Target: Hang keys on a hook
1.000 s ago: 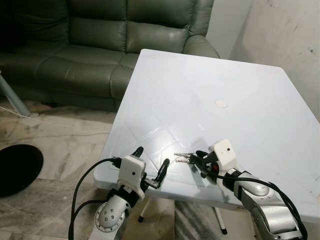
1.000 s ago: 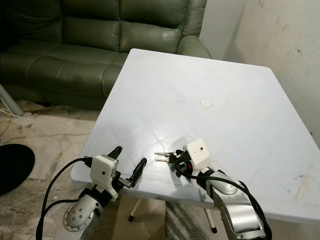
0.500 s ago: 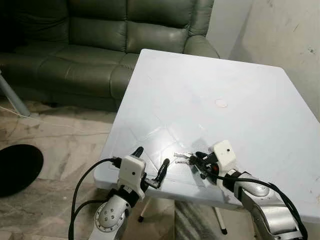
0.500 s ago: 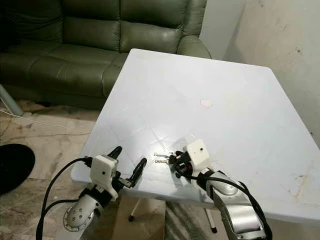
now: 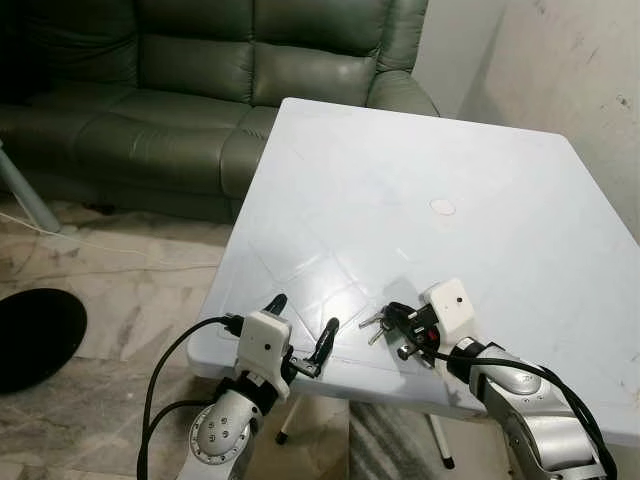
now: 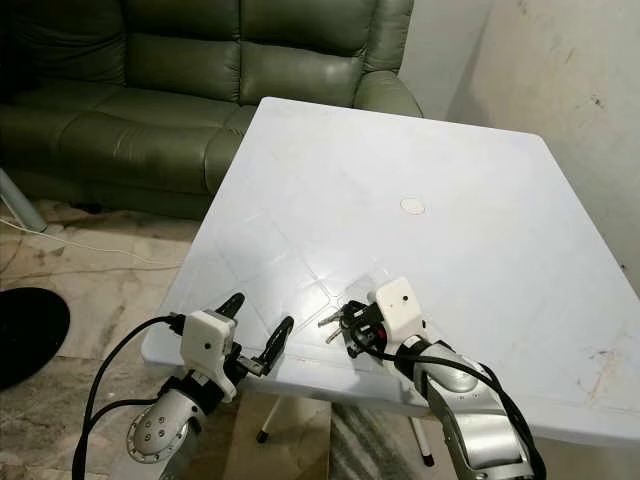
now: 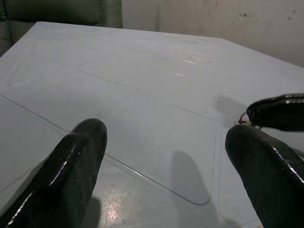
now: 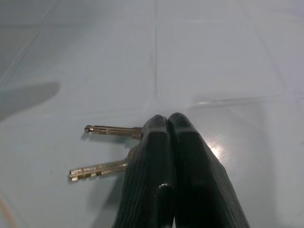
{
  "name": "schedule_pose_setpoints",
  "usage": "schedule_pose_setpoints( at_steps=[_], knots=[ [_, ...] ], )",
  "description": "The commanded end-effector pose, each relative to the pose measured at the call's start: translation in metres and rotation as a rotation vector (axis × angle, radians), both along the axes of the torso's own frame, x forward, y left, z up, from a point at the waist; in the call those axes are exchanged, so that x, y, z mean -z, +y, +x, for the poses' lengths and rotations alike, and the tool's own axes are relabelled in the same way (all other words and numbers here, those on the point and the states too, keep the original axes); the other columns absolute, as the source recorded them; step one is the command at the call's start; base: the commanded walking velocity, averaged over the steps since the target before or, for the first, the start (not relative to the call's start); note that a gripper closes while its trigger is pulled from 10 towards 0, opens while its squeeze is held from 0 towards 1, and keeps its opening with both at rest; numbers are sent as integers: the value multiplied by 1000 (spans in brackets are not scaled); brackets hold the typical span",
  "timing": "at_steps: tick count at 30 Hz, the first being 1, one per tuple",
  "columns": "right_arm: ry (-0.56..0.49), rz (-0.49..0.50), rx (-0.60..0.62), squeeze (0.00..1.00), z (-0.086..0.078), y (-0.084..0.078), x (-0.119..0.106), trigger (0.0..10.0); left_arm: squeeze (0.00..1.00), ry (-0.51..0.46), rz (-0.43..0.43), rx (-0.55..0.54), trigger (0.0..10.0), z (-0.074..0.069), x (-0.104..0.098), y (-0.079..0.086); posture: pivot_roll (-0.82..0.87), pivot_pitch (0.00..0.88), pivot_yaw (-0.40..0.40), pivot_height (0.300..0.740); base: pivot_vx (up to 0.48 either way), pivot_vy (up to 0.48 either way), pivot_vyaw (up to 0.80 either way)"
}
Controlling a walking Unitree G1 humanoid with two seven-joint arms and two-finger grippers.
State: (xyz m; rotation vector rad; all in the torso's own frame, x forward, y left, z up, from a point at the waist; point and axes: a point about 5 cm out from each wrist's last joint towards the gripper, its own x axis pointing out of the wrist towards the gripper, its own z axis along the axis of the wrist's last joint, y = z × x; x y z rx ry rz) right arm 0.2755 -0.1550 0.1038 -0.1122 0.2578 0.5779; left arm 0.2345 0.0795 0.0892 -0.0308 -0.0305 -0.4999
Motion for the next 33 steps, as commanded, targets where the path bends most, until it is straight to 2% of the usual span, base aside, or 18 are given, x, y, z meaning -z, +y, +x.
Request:
schedule_pose_setpoints(
  at_steps=[1,5,7,10,11,12,14,15,16,17,18,19,20,21,22,25,28,33],
  knots=[
    [-10,25,31,0,2,-5,-3,0,0,-4,-7,9,10000,-1,-3,-4,33,105,-107,740,0,0,0],
    [-52,154,73,0,8,-7,-16,0,0,-5,-7,7,10000,-1,-3,-4,34,103,-108,740,0,0,0],
    [-190,281,84,0,10,-8,-35,0,0,0,-18,-9,10000,2,-2,-2,34,101,-108,740,0,0,0],
    [-263,308,137,0,13,-10,-44,0,0,-2,-26,-30,10000,7,-4,0,35,94,-111,740,0,0,0],
    [-351,339,175,0,15,-13,-52,0,0,1,-48,-54,10000,13,-6,3,35,91,-112,740,0,0,0],
    [-384,358,232,0,16,-17,-55,0,0,-5,-56,-73,10000,17,-8,6,35,88,-111,740,0,0,0],
    [-384,387,329,0,20,-23,-56,0,0,-14,-63,-110,10000,25,-11,12,36,84,-112,740,0,0,0],
    [-391,368,359,0,21,-24,-56,1608,0,-15,-65,-117,10000,29,-13,14,36,81,-113,740,0,0,0],
    [-414,360,393,0,21,-26,-57,2510,0,-25,-66,-131,10000,34,-16,19,35,78,-113,740,0,0,0],
    [-429,372,394,0,20,-26,-57,941,0,-34,-67,-145,10000,37,-18,22,34,75,-113,740,0,0,0],
    [-437,383,390,0,19,-25,-58,941,0,-39,-67,-154,10000,39,-19,25,34,75,-113,740,0,0,0],
    [-431,384,398,0,19,-25,-56,5137,0,-41,-68,-179,10000,44,-21,29,32,70,-111,740,0,0,0],
    [-424,381,404,0,18,-24,-55,5137,0,-41,-69,-196,10000,46,-22,32,32,70,-111,740,0,0,0],
    [-418,358,419,0,18,-24,-53,10000,0,-44,-95,-212,10000,50,-25,37,30,64,-111,740,0,0,0],
    [-417,341,429,0,18,-24,-52,10000,0,-46,-116,-221,10000,52,-27,40,30,64,-111,740,0,0,0],
    [-486,238,435,0,12,-20,-49,10000,0,-88,-99,-267,10000,64,-35,52,23,51,-107,740,0,0,0],
    [-473,273,453,0,9,-20,-46,10000,0,-105,-91,-293,10000,68,-38,56,22,45,-107,740,0,0,0],
    [-494,267,495,0,4,-22,-48,10000,0,-112,-97,-277,10000,68,-38,55,15,35,-100,740,0,0,0]
  ],
)
